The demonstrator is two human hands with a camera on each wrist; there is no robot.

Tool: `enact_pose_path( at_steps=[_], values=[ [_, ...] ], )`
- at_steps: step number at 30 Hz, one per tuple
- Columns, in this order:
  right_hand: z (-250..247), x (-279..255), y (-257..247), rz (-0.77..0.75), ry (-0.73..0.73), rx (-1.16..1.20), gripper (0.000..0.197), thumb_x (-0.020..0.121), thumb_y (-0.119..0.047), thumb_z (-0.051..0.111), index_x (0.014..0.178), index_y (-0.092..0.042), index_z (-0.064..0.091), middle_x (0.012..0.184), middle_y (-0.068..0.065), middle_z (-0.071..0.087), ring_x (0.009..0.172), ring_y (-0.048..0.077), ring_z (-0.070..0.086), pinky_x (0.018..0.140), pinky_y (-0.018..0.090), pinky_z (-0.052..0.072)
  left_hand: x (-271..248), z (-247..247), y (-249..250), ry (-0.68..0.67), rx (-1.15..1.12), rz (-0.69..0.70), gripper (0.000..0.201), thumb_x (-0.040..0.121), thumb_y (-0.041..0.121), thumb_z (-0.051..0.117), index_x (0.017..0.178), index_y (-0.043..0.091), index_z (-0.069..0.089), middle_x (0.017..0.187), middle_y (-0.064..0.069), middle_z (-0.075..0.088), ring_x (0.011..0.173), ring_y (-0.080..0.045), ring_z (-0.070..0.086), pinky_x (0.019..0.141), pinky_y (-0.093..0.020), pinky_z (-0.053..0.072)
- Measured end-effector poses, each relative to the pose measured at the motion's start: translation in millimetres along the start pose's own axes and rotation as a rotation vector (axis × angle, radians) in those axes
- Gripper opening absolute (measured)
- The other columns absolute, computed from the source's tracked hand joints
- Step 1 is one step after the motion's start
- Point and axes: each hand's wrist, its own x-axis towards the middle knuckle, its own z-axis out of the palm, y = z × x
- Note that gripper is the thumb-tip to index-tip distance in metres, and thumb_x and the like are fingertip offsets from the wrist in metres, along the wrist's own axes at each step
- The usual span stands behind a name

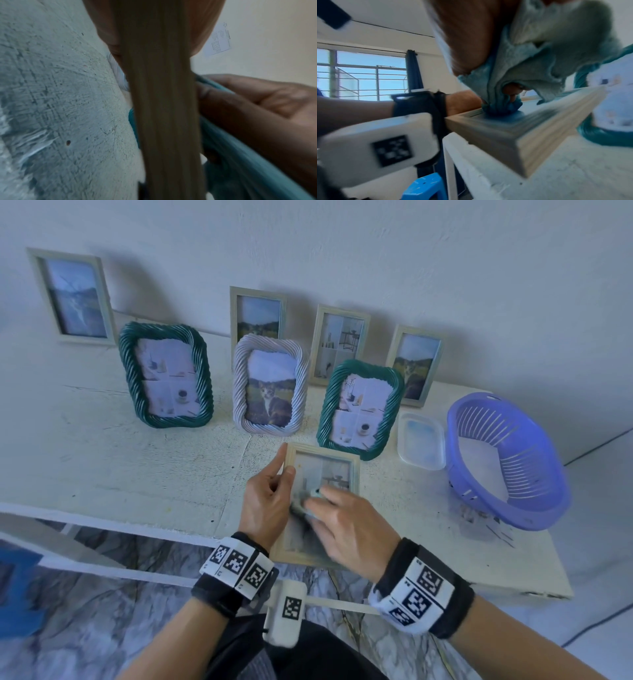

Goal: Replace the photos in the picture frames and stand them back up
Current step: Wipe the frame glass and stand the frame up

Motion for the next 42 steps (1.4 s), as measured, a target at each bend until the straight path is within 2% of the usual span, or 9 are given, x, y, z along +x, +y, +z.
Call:
enact_pose_path(
  at_steps=[5,8,13,21,26,30,32,35,42],
  values=[
    [-2.2,-5.8,4.2,-0.088,-0.108,0.015,0.020,0.097,-0.017,0.048,0.097,-0.007,0.065,0.080,-0.001,0.049,0.064,0.015,0.049,0.059,0.029,0.048,-1.6,-0.2,-0.1,-0.006,-0.020,0.001,0.043,0.100,0.015,0.050,0.142,0.023,0.045,0.055,-0.004,0.032,0.048,-0.013,0.031,0.045,-0.025,0.030],
    [-10.1,14.0,22.3,-0.030,-0.035,-0.095,0.016,0.097,-0.014,0.050,0.091,-0.007,0.063,0.077,-0.001,0.048,0.059,0.015,0.047,0.054,0.033,0.048,-3.8,4.7,-3.3,-0.018,0.001,0.024,0.042,0.100,0.013,0.050,0.140,0.025,0.043,0.048,0.013,0.028,0.044,-0.004,0.025,0.042,-0.019,0.025],
    [-16.8,32.3,35.0,0.097,0.084,-0.193,0.002,0.090,-0.009,0.060,0.090,-0.010,0.062,0.078,-0.001,0.048,0.062,0.014,0.046,0.056,0.027,0.046,-9.8,11.8,-6.3,-0.018,-0.034,0.033,0.042,0.100,0.013,0.050,0.141,0.022,0.047,0.046,0.014,0.023,0.045,-0.005,0.021,0.042,-0.018,0.021],
    [-9.9,14.3,17.6,-0.020,-0.056,-0.053,0.013,0.094,-0.010,0.053,0.092,-0.006,0.065,0.079,0.001,0.051,0.065,0.013,0.046,0.058,0.025,0.042,-1.0,4.2,-7.6,0.031,-0.001,0.054,0.042,0.100,0.011,0.050,0.141,0.018,0.046,0.049,0.014,0.023,0.043,-0.003,0.022,0.042,-0.015,0.021],
    [-19.6,43.5,30.6,0.074,0.106,-0.188,0.005,0.089,-0.004,0.060,0.088,-0.008,0.064,0.077,0.002,0.049,0.062,0.017,0.047,0.055,0.031,0.047,-5.1,14.7,-2.1,-0.009,-0.099,0.056,0.040,0.101,0.017,0.050,0.141,0.019,0.047,0.060,-0.002,0.035,0.051,-0.008,0.030,0.048,-0.022,0.027],
    [-21.3,43.7,37.7,0.063,0.093,-0.231,0.006,0.090,-0.005,0.058,0.090,-0.008,0.063,0.080,0.002,0.050,0.064,0.019,0.049,0.057,0.032,0.047,-4.3,12.7,1.3,-0.028,-0.168,0.046,0.039,0.100,0.021,0.051,0.138,0.025,0.046,0.069,0.006,0.058,0.063,-0.008,0.048,0.061,-0.021,0.043],
    [-20.6,39.7,44.6,0.074,0.053,-0.277,0.011,0.093,-0.008,0.052,0.095,-0.011,0.062,0.087,0.002,0.053,0.071,0.019,0.053,0.063,0.031,0.049,-0.6,11.0,2.5,-0.043,-0.175,0.033,0.042,0.096,0.033,0.051,0.138,0.031,0.048,0.077,-0.007,0.063,0.070,-0.016,0.051,0.067,-0.034,0.048],
    [-23.6,31.3,50.2,0.170,0.069,-0.281,0.009,0.092,-0.010,0.054,0.094,-0.011,0.063,0.087,0.004,0.056,0.073,0.022,0.057,0.062,0.029,0.049,3.7,6.4,3.2,-0.027,-0.202,0.021,0.040,0.100,0.023,0.048,0.139,0.030,0.046,0.089,-0.020,0.072,0.075,-0.021,0.060,0.072,-0.051,0.056],
    [-19.4,12.0,26.7,0.203,0.107,-0.038,0.017,0.095,-0.016,0.053,0.100,-0.006,0.066,0.090,0.005,0.057,0.072,0.023,0.057,0.062,0.025,0.037,14.9,5.9,4.7,0.021,-0.187,0.027,0.040,0.095,0.025,0.050,0.135,0.032,0.047,0.080,-0.010,0.058,0.073,-0.018,0.049,0.067,-0.038,0.043]
  ],
)
